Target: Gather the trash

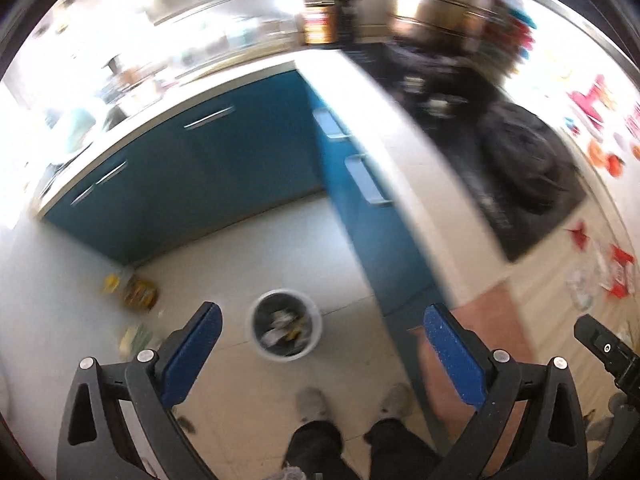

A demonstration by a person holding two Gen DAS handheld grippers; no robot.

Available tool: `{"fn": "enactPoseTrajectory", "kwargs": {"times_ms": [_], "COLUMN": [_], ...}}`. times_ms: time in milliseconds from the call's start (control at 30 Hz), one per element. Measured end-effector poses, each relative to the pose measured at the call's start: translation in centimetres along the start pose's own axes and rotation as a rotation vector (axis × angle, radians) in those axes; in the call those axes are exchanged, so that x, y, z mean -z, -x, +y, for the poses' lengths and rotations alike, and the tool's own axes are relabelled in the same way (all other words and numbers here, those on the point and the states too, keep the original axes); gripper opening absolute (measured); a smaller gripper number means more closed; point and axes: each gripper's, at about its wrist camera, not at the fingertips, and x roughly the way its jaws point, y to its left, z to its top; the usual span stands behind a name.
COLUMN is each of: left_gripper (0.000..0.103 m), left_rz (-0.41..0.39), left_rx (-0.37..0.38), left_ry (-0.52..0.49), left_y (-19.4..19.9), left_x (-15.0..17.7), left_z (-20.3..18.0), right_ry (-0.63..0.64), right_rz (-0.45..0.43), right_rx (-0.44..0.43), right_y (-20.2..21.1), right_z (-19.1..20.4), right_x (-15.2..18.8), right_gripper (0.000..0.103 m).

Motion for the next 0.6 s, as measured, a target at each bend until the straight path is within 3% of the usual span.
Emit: {"fn": "enactPoseTrajectory", "kwargs": {"times_ms": [167,267,400,600], "left_gripper": [0.103,0.103,0.103,0.103], "left_rz": [0.069,0.125,0.245,0.365], "left_rx": [0.117,0.180,0.239,0.213], "left_ry": [-0.167,-0.269,-0.367,-0.433], "left_y": [-2.9,-4.9,-8.8,-13.9], "left_x": [-2.7,-3.3,-3.3,-2.1], "left_z": [-14.3,-23.2,-34.0,-41.5], "right_ry": [-0.294,-0.487,-0.614,-0.700], "right_rz": [-0.062,-0.115,-0.165,-0.157], "right_rx": [0.176,0.342,0.516,0.584], "right_y": [3.1,4.8,6.5,6.4], "right_z": [-15.5,-25.5,-35.2,-45.0], "right_x": [-2.0,-2.0,-1.4,-1.5], "right_gripper": [0.103,0.103,0.103,0.103]}}
